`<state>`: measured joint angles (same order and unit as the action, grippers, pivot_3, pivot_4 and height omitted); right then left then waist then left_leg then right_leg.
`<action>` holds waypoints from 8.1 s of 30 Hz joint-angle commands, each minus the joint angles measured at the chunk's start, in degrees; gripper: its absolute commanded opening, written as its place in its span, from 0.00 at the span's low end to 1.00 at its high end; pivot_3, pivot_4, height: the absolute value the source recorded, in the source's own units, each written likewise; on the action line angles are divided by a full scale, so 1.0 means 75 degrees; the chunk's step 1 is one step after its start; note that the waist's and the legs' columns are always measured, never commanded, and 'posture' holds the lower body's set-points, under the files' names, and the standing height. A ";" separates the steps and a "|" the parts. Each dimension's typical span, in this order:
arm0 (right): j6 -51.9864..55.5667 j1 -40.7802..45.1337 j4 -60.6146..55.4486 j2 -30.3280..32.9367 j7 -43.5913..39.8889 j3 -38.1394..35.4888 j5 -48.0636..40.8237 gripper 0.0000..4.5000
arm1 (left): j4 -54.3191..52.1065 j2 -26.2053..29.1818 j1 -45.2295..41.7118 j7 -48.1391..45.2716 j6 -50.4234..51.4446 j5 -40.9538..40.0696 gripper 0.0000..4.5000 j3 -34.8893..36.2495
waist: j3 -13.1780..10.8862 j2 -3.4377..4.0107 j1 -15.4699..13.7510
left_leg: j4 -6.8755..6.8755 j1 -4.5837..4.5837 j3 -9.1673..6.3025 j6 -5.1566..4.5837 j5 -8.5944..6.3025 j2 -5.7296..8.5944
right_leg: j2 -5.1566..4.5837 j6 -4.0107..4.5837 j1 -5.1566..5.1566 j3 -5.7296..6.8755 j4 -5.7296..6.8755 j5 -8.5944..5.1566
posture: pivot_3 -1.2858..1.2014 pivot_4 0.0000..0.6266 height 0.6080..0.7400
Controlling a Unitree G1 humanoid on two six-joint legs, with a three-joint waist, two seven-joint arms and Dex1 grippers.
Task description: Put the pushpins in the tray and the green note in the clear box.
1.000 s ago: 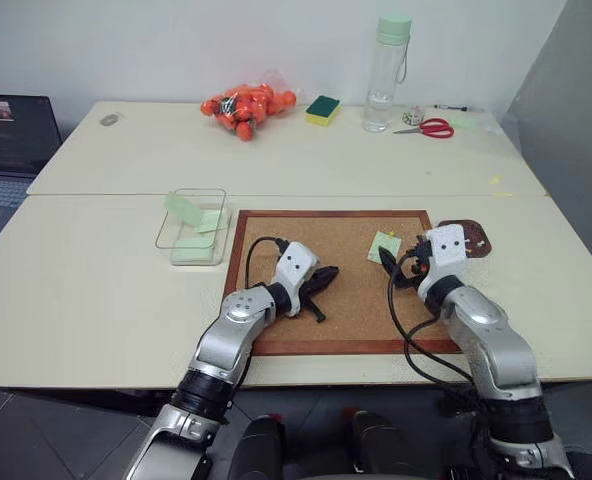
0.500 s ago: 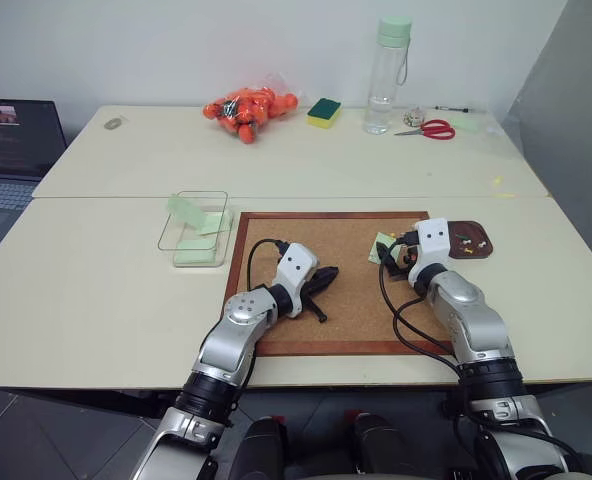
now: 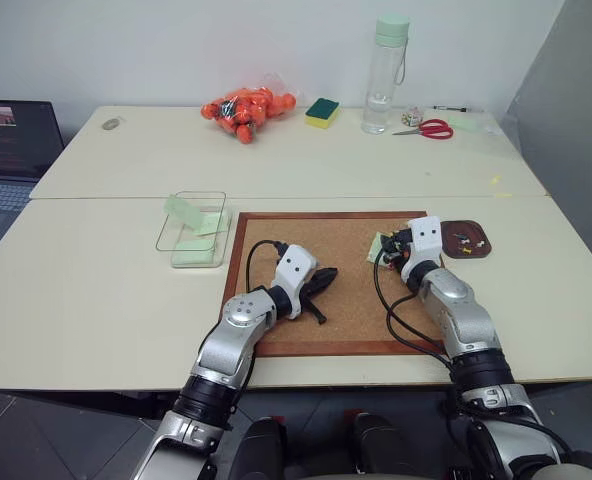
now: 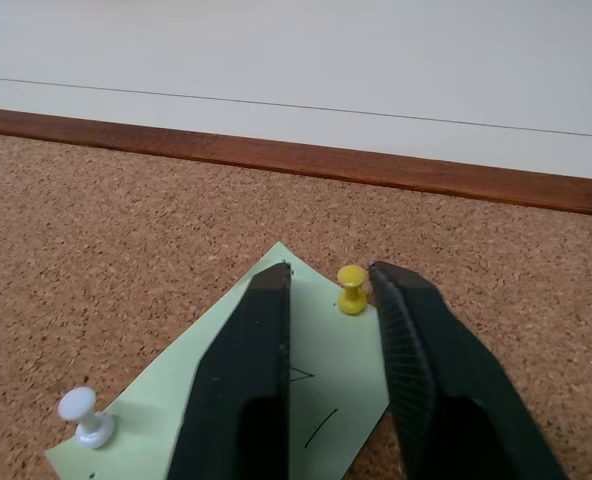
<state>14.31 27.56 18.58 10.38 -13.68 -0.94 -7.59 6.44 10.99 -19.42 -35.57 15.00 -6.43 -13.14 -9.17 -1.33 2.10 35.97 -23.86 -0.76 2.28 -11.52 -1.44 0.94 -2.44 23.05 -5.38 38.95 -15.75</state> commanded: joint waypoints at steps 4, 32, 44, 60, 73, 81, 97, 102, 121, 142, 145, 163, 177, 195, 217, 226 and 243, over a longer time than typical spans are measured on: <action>-0.0302 0.0258 0.0179 0.0000 -0.0039 -0.0160 -0.0013 0.01 | 0.0159 -0.0026 0.0245 -0.0016 0.0168 0.0099 0.00 -0.0200 | 0.0001 0.0001 0.0019 | 0.0000 0.0000 0.0000 0.0000 0.0000 -0.0001 | 0.0000 0.0000 0.0000 0.0000 0.0000 0.0000 | 0.52 0.24 1.00; -0.0266 -0.0439 -0.1319 0.0050 0.0041 -0.0437 -0.0278 0.01 | 0.0239 -0.0059 0.0329 -0.0019 0.0207 0.0149 0.00 -0.0186 | 0.0002 0.0008 0.0008 | -0.0004 -0.0003 0.0000 0.0000 0.0000 -0.0002 | -0.0001 0.0001 0.0005 -0.0001 -0.0001 -0.0001 | 0.52 0.24 1.00; -0.0783 0.0015 -0.0550 0.0292 0.1925 -0.1548 0.0174 0.01 | 0.0193 -0.0054 0.0348 -0.0066 0.0225 0.0151 0.00 -0.0241 | 0.0002 0.0009 0.0024 | -0.0004 -0.0001 0.0005 0.0000 0.0000 -0.0001 | -0.0001 0.0001 0.0005 -0.0007 -0.0002 -0.0001 | 0.52 0.24 1.00; -0.0996 0.0853 0.1359 0.0606 0.2285 -0.2133 -0.0083 0.11 | 0.0049 0.0007 0.0445 -0.0086 0.0296 0.0158 0.00 -0.0251 | 0.0005 0.0015 0.0071 | -0.0011 0.0001 0.0015 -0.0001 0.0000 0.0000 | 0.0000 0.0001 0.0006 -0.0016 -0.0003 -0.0001 | 0.52 0.24 1.00; -0.0992 0.0589 0.0782 0.0628 0.2207 -0.1944 0.0065 0.73 | 0.0140 -0.0044 0.0368 -0.0087 0.0273 0.0180 0.00 -0.0264 | 0.0006 0.0016 0.0087 | -0.0016 0.0001 0.0014 -0.0002 -0.0001 0.0000 | 0.0000 0.0002 0.0006 -0.0016 -0.0005 -0.0002 | 0.52 0.24 1.00; -0.0529 -0.0710 -0.1104 0.0739 0.0061 -0.0824 -0.0273 0.77 | 0.0187 -0.0086 0.0351 -0.0089 0.0268 0.0184 0.00 -0.0277 | 0.0008 0.0019 0.0083 | -0.0015 0.0001 0.0007 -0.0002 -0.0002 -0.0002 | 0.0000 0.0002 0.0004 -0.0010 -0.0007 -0.0002 | 0.52 0.24 1.00; -0.1309 -0.2502 -0.3402 0.1314 -0.2220 0.0210 -0.0489 0.77 | 0.0249 -0.0103 0.0340 -0.0117 0.0276 0.0183 0.00 -0.0266 | 0.0008 0.0019 0.0036 | -0.0013 0.0002 0.0008 -0.0003 -0.0002 0.0001 | 0.0001 0.0001 0.0004 -0.0008 -0.0012 -0.0003 | 0.52 0.24 1.00; -0.1550 -0.3024 -0.4199 0.1528 -0.2692 0.0478 -0.0577 0.77 | 0.0227 -0.0080 0.0352 -0.0112 0.0275 0.0189 0.00 -0.0257 | 0.0008 0.0018 0.0008 | -0.0013 0.0001 0.0008 -0.0003 -0.0002 0.0001 | -0.0001 0.0001 0.0004 -0.0010 -0.0013 -0.0003 | 0.52 0.24 1.00; -0.1221 -0.2302 -0.2461 0.0788 -0.1910 0.0258 -0.0459 0.77 | 0.0190 -0.0068 0.0364 -0.0108 0.0283 0.0198 0.00 -0.0271 | 0.0009 0.0017 -0.0026 | -0.0016 0.0002 0.0007 -0.0003 -0.0002 0.0001 | 0.0002 0.0006 0.0005 -0.0005 -0.0014 -0.0007 | 0.52 0.24 1.00; -0.0712 -0.2255 -0.2227 0.0665 -0.1861 0.0051 -0.0536 0.03 | 0.0091 -0.0059 0.0395 -0.0106 0.0346 0.0191 0.00 -0.0296 | 0.0010 0.0018 -0.0022 | -0.0016 0.0003 0.0008 -0.0003 -0.0003 0.0001 | 0.0002 0.0006 0.0005 -0.0005 -0.0013 -0.0007 | 0.52 0.24 1.00; -0.0679 -0.2262 -0.2237 0.0668 -0.1861 0.0035 -0.0506 0.01 | 0.0084 -0.0065 0.0391 -0.0104 0.0366 0.0192 0.00 -0.0300 | 0.0010 0.0017 -0.0021 | -0.0017 0.0002 0.0007 -0.0003 -0.0003 0.0001 | 0.0003 0.0007 0.0005 -0.0004 -0.0013 -0.0007 | 0.52 0.24 1.00; -0.0916 -0.2309 -0.2801 0.0562 -0.1981 -0.0084 -0.0848 0.01 | 0.0175 -0.0105 0.0334 -0.0101 0.0339 0.0193 0.00 -0.0286 | 0.0010 0.0018 -0.0021 | -0.0018 0.0002 0.0008 -0.0003 -0.0003 0.0001 | 0.0003 0.0007 0.0006 -0.0006 -0.0013 -0.0007 | 0.52 0.24 1.00; -0.1049 -0.2365 -0.2985 0.0551 -0.1854 -0.0205 -0.0966 0.01 | 0.0243 -0.0118 0.0290 -0.0123 0.0325 0.0194 0.00 -0.0290 | 0.0010 0.0018 -0.0020 | -0.0016 0.0002 0.0008 -0.0003 -0.0003 0.0001 | 0.0002 0.0007 0.0005 -0.0006 -0.0013 -0.0007 | 0.52 0.24 1.00; -0.1365 -0.2265 -0.3045 0.0583 -0.1744 -0.0269 -0.0992 0.01 | 0.0231 -0.0122 0.0310 -0.0130 0.0329 0.0195 0.00 -0.0299 | 0.0010 0.0018 -0.0022 | -0.0016 0.0002 0.0008 -0.0003 -0.0003 0.0001 | 0.0002 0.0006 0.0005 -0.0006 -0.0013 -0.0007 | 0.52 0.24 1.00; -0.1235 -0.0706 -0.0674 0.0854 0.1386 -0.1724 0.0219 0.01 | 0.0180 -0.0076 0.0329 -0.0178 0.0356 0.0187 0.00 -0.0312 | 0.0011 0.0020 -0.0017 | -0.0016 0.0005 0.0014 -0.0003 -0.0003 0.0002 | 0.0002 0.0006 0.0005 -0.0011 -0.0011 -0.0006 | 0.52 0.24 1.00; -0.1078 0.0089 0.0409 0.0915 0.1542 -0.1938 0.0053 0.01 | 0.0141 -0.0080 0.0347 -0.0161 0.0384 0.0196 0.00 -0.0311 | 0.0013 0.0023 -0.0013 | -0.0017 0.0003 0.0016 -0.0004 -0.0003 0.0003 | 0.0001 0.0006 0.0005 -0.0014 -0.0010 -0.0006 | 0.52 0.24 1.00; -0.1164 -0.0100 0.0163 0.0971 0.1560 -0.1828 0.0143 0.79 | 0.0086 -0.0056 0.0385 -0.0170 0.0414 0.0182 0.00 -0.0317 | 0.0013 0.0024 -0.0001 | -0.0018 0.0003 0.0017 -0.0005 -0.0003 0.0001 | 0.0001 0.0006 0.0005 -0.0015 -0.0010 -0.0006 | 0.52 0.24 1.00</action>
<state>6.78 26.89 22.89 16.79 -1.64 -14.46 -6.80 5.09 10.58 -18.59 -35.85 16.08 -5.37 -13.33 -9.08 -1.15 2.10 35.83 -23.84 -0.63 2.25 -11.55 -1.43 0.95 -2.39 23.09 -5.49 38.87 -15.79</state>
